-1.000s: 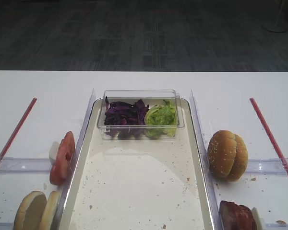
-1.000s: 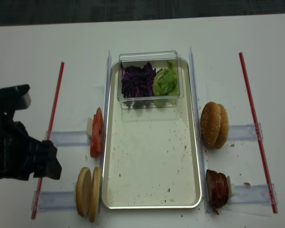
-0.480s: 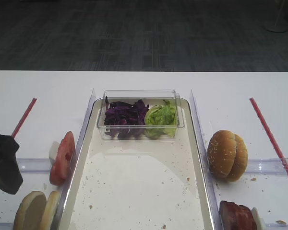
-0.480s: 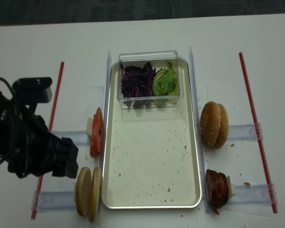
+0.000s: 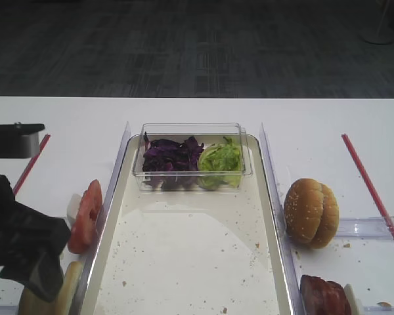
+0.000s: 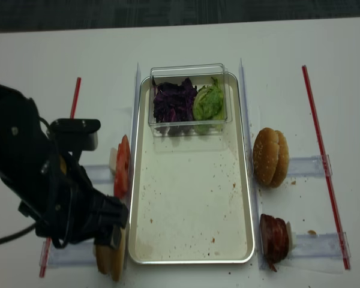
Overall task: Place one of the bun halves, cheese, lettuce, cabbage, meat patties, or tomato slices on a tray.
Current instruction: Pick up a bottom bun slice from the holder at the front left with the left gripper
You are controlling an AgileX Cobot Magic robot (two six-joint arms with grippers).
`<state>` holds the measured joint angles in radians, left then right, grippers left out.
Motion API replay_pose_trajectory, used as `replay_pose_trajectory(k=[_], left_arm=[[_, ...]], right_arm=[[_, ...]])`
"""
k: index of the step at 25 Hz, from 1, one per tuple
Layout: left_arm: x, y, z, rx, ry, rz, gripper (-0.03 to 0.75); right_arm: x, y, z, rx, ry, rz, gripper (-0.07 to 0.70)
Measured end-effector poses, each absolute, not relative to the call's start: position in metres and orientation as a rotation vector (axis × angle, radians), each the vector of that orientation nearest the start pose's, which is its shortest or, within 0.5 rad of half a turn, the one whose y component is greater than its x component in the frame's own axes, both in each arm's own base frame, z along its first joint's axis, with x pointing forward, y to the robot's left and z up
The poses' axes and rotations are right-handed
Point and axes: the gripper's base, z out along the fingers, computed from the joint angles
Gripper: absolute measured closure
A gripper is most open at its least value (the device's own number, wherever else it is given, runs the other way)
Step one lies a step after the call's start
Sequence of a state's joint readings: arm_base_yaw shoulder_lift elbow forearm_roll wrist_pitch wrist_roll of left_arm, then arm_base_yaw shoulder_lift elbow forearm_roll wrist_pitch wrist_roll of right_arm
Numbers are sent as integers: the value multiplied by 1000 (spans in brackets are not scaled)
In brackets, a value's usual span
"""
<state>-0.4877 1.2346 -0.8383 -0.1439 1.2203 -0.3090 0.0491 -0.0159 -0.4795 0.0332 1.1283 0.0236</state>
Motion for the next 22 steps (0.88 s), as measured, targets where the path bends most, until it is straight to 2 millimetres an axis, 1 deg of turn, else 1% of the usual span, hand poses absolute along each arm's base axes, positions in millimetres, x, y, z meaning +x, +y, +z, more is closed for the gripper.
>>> replay_pose_trajectory(k=[7,12,17,22], left_arm=[[161,-137,237,329,3212,-163,179],[168,-158,235,390,3204,-161,179],[177,-166,228,383,3224,-141,181],[178,-165,228,393,3213,-108,203]], right_arm=[[-8,2,266,-30,2117,84,186],[-8,2,266,-30,2117,84,186],[-8,2,266,-30,2117,84,186],[-8,2,266,-30,2117,84,186]])
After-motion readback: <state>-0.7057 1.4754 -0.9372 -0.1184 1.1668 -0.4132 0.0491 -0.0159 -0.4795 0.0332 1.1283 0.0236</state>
